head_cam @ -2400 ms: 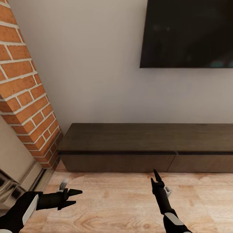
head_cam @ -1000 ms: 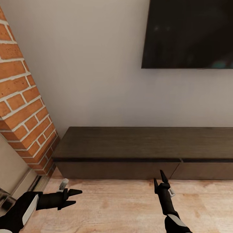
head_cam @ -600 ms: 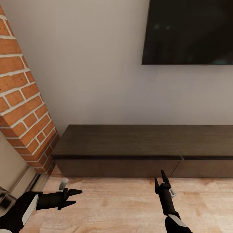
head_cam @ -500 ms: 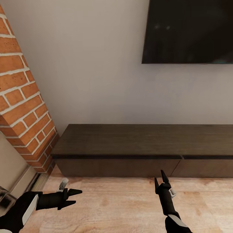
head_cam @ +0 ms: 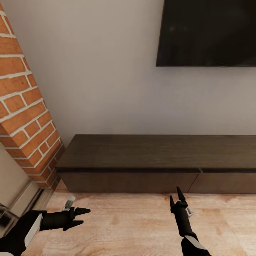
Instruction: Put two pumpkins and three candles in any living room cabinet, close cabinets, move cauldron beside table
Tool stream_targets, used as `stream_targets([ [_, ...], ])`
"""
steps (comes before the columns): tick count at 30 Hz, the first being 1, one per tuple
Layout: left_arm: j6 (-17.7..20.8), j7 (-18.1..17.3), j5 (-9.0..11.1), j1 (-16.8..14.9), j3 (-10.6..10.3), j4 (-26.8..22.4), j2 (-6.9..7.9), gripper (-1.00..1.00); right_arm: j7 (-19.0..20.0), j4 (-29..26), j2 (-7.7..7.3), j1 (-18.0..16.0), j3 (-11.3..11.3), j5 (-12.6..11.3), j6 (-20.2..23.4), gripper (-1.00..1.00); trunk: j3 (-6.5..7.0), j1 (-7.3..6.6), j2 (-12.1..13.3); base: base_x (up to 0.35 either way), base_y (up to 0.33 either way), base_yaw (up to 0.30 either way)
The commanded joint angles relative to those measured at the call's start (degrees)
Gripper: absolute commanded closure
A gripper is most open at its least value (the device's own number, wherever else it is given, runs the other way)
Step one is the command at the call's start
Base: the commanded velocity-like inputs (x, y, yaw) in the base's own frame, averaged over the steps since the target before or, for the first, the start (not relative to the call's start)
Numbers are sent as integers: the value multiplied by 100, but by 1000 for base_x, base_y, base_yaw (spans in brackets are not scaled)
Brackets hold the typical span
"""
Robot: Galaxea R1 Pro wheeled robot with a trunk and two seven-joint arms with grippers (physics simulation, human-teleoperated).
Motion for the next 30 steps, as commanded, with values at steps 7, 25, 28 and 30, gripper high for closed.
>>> stream_targets([
  [7,1,0,3,0,-6,0,0,-100,5,-3,0,1,1,3,-33,-100,-126,154,-282,0,0,0],
  [25,-7,0,2,0,-5,0,0,-100,6,-8,-1,-2,9,35,-47,-100,-274,311,-566,12,0,0],
  [28,-7,0,-9,0,-12,0,0,-100,6,-8,0,-2,9,41,-51,-100,-274,311,-566,233,0,0],
  [30,-7,0,-12,0,-14,0,0,-100,6,-8,0,-1,9,42,-52,-100,-274,311,-566,250,0,0],
])
